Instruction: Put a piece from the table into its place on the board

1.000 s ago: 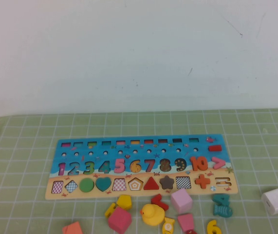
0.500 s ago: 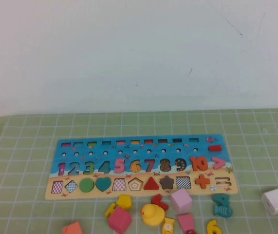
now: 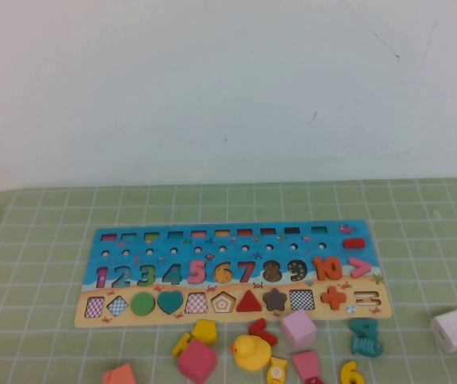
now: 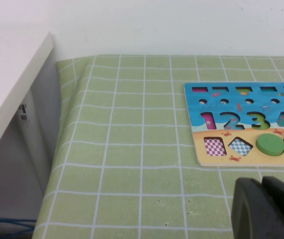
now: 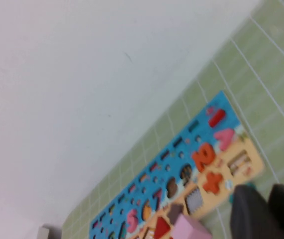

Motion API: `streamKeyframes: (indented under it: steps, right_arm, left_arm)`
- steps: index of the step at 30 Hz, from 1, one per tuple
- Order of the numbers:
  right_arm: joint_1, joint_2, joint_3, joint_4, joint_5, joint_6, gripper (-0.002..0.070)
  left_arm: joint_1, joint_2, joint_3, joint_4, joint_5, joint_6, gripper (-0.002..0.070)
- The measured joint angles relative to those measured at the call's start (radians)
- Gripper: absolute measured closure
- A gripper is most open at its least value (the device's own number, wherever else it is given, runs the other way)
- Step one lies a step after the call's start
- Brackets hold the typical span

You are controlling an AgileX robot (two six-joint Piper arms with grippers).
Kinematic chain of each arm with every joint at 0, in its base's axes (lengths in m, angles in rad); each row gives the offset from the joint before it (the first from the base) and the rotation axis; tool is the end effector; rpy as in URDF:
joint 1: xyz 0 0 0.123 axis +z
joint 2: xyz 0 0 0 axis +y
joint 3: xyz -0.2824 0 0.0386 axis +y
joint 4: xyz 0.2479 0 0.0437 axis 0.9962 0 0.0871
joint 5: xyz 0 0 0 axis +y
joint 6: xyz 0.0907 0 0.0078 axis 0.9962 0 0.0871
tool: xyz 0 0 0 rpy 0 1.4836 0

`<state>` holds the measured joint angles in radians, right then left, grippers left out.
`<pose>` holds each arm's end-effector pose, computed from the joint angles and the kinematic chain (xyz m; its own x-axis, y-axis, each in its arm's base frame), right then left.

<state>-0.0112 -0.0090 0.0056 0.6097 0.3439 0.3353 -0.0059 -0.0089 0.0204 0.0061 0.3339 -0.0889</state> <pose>0.0528 0.0171 0.1862 -0.2595 0.7818 -0.5670 0.0453 0.5963 0.8015 0.0536 -0.0001 0.1766 -0.2548 -0.0815 -0.9636 -0.0172 0.9967 -0.0798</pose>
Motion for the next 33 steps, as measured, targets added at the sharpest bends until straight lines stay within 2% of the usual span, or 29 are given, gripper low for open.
streamKeyframes:
  steps: [2,5,9,14,17,24,29,33]
  right_arm:
    - [0.0,0.0,-0.044,0.0,0.003,-0.059,0.0633]
    - [0.0,0.0,-0.13,0.0,0.04,-0.167,0.0666]
    - [0.0,0.051,-0.25,0.0,0.167,-0.335,0.0675]
    - [0.0,0.224,-0.43,0.0,0.365,-0.58,0.0676]
    - [0.0,0.358,-0.548,-0.026,0.489,-0.669,0.0676]
    - [0.0,0.704,-0.835,-0.204,0.823,-0.713,0.0676]
    - [0.002,0.855,-0.973,-0.271,0.889,-0.722,0.0676]
    - [0.06,0.951,-1.002,-0.312,0.89,-0.724,0.0676]
  left_arm:
    - [0.0,0.0,0.0,0.0,0.0,0.0,0.0676]
    - [0.0,0.0,0.0,0.0,0.0,0.0,0.0676]
    - [0.0,0.0,0.0,0.0,0.0,0.0,0.0676]
    - [0.0,0.0,0.0,0.0,0.0,0.0,0.0676]
    - [0.0,0.0,0.0,0.0,0.0,0.0,0.0676]
    - [0.0,0.0,0.0,0.0,0.0,0.0,0.0676]
    - [0.0,0.0,0.0,0.0,0.0,0.0,0.0676]
    - [0.0,0.0,0.0,0.0,0.0,0.0,0.0676]
